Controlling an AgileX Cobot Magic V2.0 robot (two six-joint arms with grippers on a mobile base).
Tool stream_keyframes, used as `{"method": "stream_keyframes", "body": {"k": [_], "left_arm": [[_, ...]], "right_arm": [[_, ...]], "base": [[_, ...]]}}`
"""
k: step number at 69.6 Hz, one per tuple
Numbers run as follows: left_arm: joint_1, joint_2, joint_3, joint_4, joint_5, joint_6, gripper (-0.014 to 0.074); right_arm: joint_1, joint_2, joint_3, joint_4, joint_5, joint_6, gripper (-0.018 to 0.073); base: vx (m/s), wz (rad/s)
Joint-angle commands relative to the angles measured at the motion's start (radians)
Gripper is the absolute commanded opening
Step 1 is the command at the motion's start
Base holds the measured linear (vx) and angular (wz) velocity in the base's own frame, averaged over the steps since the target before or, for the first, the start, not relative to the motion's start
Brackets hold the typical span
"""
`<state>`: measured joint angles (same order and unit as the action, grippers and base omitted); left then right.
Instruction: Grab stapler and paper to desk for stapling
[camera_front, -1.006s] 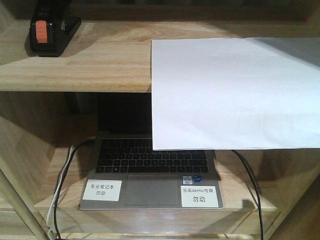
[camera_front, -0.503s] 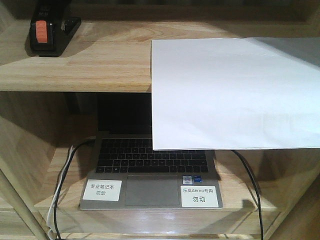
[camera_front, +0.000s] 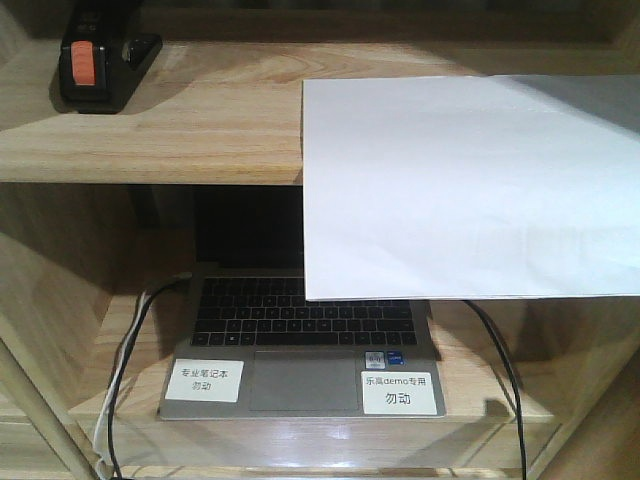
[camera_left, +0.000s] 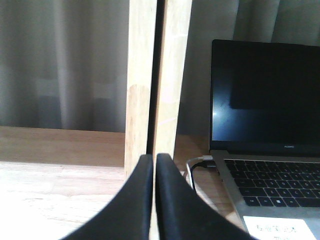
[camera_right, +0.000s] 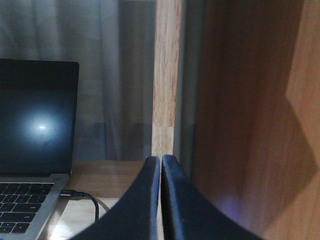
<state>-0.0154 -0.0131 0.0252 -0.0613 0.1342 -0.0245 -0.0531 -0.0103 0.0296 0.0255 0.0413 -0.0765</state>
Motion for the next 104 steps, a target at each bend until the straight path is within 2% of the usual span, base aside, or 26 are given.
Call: {"method": "stream_keyframes", "body": {"k": [1, 48, 52, 60, 76, 85, 93, 104], "left_arm": [[-0.003, -0.015, 0.01, -0.009, -0.072, -0.002, -0.0006], [-0.003, -0.015, 0.01, -0.01, -0.1, -0.003, -0.0006], [-0.003, -0.015, 0.01, -0.01, -0.12, -0.028, -0.0006], [-0.003, -0.015, 0.01, -0.01, -0.21, -0.073, -0.0006], [-0.003, -0.015, 0.002, -0.01, -0.505, -0.064, -0.0006], [-0.003, -0.015, -0.03, -0.01, -0.612, -0.06, -0.0006], [-0.003, -0.015, -0.127, -0.01, -0.594, -0.06, -0.0006], [-0.003, -0.014, -0.323, -0.009, -0.469, -0.059, -0.0006]], "right_arm": [[-0.007, -0.009, 0.002, -0.008, -0.069, -0.004, -0.001], [-0.007, -0.009, 0.002, -0.008, -0.07, -0.004, -0.001], [-0.007, -0.009, 0.002, -0.008, -0.074, -0.004, -0.001], [-0.007, -0.009, 0.002, -0.008, -0.116, -0.004, -0.001], [-0.007, -0.009, -0.006, -0.006, -0.331, -0.004, -0.001], [-0.007, -0.009, -0.066, -0.006, -0.346, -0.004, -0.001], [-0.007, -0.009, -0.15, -0.006, -0.342, -0.004, -0.001], [-0.007, -0.009, -0.319, -0.006, -0.264, -0.004, -0.0008]], "base": [[0.0, 0.0], [0.0, 0.0], [0.0, 0.0], [0.0, 0.0], [0.0, 0.0], [0.0, 0.0], [0.0, 0.0], [0.0, 0.0]]}}
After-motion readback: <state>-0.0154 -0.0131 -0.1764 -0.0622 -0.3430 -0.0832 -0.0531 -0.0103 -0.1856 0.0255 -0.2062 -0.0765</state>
